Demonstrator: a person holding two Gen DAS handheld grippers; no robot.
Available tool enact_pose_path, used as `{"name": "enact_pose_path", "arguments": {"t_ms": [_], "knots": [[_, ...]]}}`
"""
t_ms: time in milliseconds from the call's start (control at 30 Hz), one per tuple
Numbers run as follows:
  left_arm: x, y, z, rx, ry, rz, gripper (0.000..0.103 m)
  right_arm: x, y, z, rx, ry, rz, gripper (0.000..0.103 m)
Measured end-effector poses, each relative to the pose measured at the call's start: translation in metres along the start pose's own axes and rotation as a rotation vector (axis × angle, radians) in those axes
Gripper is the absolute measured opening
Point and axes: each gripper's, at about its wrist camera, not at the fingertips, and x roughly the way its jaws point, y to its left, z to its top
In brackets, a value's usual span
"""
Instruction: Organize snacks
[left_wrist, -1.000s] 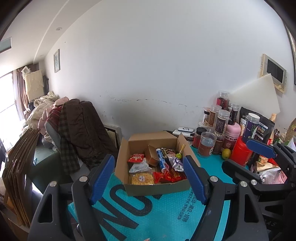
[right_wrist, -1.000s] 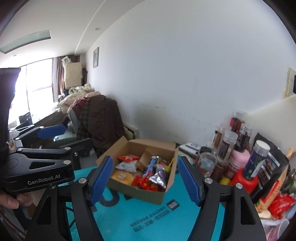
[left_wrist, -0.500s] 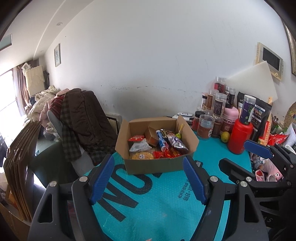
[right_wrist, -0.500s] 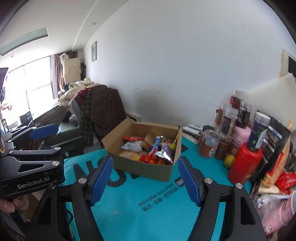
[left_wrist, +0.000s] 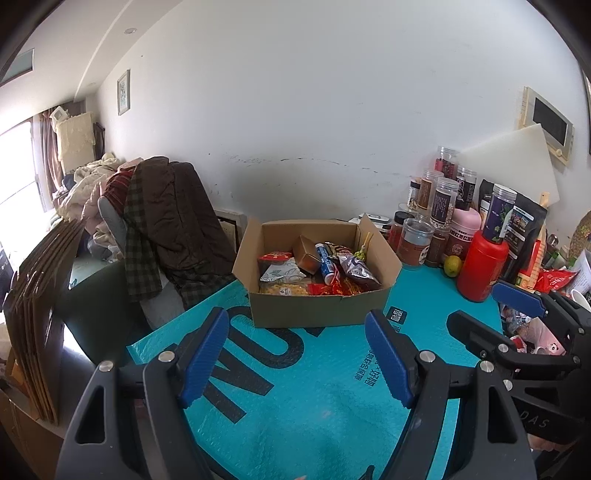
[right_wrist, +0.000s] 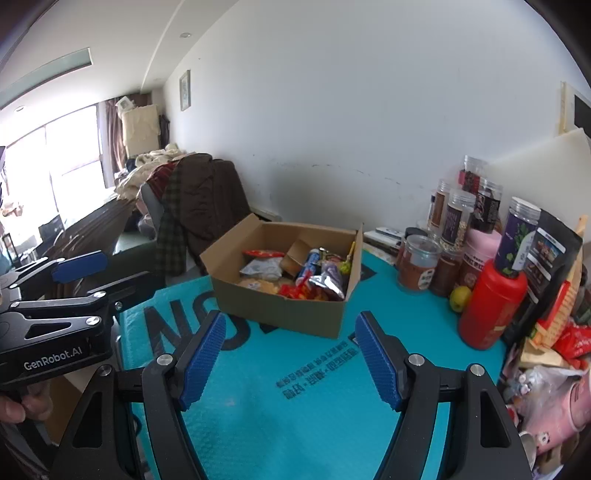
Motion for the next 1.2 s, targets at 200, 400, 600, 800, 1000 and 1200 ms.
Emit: {"name": "enact_pose_path", "arguments": {"t_ms": [200, 400, 600, 800, 1000, 1200], "knots": [[-0.001, 0.005, -0.002, -0.026, 0.001, 0.006, 0.076, 0.000, 0.001, 0.004, -0.032, -0.001, -0.004, 0.073], [-0.003, 0.009, -0.001, -0.049, -0.005, 0.022, 0.076, -0.003, 0.004, 0.008, -0.056, -0.013, 0.010, 0.073], [-0.005, 0.011, 0.001, -0.075, -0.016, 0.033, 0.076, -0.002, 0.005, 0.013, -0.077, -0.022, 0.022, 0.073], [-0.005, 0.010, 0.003, -0.079, -0.024, 0.049, 0.076, -0.001, 0.002, 0.013, -0.081, -0.031, 0.040, 0.073], [-0.006, 0.008, 0.004, -0.090, -0.028, 0.088, 0.076, 0.002, 0.003, 0.011, -0.096, -0.031, 0.062, 0.073], [-0.003, 0.009, 0.003, -0.098, -0.014, 0.109, 0.076, 0.005, 0.000, 0.010, -0.098, -0.031, 0.078, 0.073]]}}
